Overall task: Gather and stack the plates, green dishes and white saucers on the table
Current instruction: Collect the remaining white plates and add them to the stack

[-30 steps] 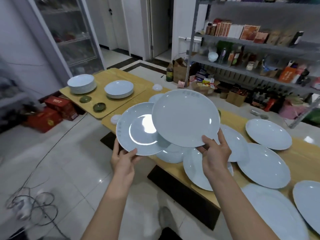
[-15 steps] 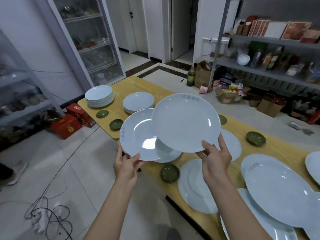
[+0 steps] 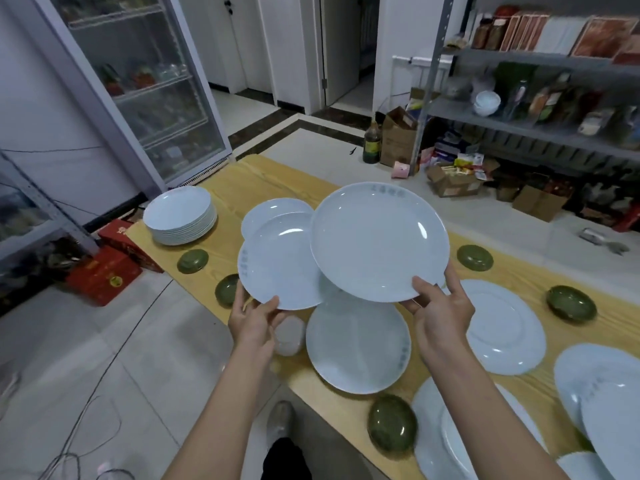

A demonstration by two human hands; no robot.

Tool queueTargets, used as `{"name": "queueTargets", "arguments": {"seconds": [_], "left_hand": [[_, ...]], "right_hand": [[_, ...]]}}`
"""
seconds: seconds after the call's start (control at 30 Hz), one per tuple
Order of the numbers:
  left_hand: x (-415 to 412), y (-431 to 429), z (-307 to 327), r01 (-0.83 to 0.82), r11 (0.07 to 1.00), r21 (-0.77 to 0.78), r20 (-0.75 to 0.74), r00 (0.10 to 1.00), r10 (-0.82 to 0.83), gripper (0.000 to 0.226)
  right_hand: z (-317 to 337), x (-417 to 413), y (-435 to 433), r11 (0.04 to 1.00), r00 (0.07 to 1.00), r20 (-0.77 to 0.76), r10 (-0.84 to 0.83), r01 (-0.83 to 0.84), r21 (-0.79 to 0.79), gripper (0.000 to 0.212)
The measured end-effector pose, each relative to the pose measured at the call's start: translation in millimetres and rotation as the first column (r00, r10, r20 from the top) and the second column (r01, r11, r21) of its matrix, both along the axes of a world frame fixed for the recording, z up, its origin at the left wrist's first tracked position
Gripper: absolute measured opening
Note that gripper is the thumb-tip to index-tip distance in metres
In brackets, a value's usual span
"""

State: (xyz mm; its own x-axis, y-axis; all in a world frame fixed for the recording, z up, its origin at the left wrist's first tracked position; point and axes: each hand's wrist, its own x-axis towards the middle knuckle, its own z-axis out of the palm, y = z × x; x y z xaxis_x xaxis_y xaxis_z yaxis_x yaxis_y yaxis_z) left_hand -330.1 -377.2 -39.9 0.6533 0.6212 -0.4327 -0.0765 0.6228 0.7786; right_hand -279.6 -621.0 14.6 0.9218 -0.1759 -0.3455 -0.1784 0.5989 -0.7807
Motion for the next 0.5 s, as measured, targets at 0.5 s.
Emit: {"name": "queueTargets", "arguments": {"seconds": [0.5], "left_hand": [[153,178,-46,0.230,0.972,-0.058,-0.173,0.956,-0.236,0.089]], "right_hand": [[-14,90,169,0.974,0.972,-0.069,-0.226,0.223,-0.044,0.066]]}}
